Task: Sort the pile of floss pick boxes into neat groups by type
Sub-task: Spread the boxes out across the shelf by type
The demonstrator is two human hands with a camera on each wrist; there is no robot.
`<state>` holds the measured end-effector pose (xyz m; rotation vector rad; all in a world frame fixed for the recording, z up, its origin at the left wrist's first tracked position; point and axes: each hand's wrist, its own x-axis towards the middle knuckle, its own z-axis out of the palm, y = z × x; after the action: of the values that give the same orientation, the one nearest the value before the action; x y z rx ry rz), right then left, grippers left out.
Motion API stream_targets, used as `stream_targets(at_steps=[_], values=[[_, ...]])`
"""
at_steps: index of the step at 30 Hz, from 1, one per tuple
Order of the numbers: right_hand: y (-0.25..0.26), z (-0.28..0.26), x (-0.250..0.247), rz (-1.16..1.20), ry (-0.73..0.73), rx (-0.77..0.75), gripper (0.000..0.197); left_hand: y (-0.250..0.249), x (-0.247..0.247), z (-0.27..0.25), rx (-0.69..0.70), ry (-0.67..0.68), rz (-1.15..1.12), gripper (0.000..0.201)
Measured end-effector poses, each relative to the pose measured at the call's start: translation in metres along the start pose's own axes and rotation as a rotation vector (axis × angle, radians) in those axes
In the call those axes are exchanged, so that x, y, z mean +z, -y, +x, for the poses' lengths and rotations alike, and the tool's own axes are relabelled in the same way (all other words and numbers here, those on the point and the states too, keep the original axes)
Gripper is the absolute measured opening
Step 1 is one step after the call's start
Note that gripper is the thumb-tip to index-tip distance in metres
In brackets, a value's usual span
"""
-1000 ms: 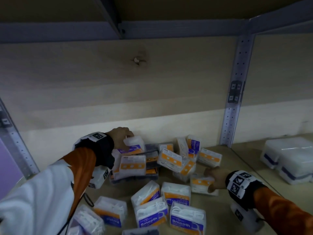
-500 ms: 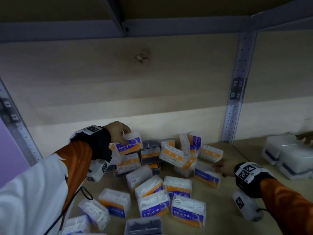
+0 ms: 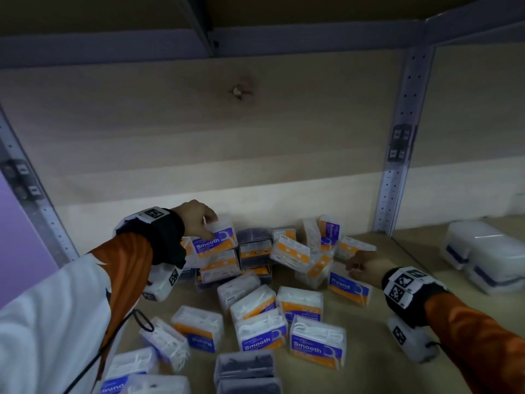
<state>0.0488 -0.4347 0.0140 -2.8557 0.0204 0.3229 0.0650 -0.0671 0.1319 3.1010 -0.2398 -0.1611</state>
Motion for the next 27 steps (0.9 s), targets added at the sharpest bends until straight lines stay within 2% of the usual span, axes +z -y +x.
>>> stream_targets(at_steps=[7,11,18,22,27], values=[[0.001,-0.013,-0.005,-0.086,0.04,-0.007,0.058,-0.002,0.003,-0.01,0.026,0.007,0.037,0.055],[0.0,-0.017,-0.001,-0.163,0.007,-0.029,0.058,-0.005,0.004,-0.017,0.037,0.003,0.05,0.053],[-0.002,-0.031,0.003,-0.147,-0.073,-0.032,0.058,-0.012,0.005,-0.034,0.076,-0.013,0.078,0.055],[-0.004,-0.043,0.001,-0.141,-0.102,-0.029,0.058,-0.027,0.005,-0.049,0.16,-0.018,0.091,0.05],[-0.007,-0.063,-0.003,-0.109,-0.107,-0.012,0.06,-0.065,0.004,-0.077,0.357,0.009,0.089,0.049]])
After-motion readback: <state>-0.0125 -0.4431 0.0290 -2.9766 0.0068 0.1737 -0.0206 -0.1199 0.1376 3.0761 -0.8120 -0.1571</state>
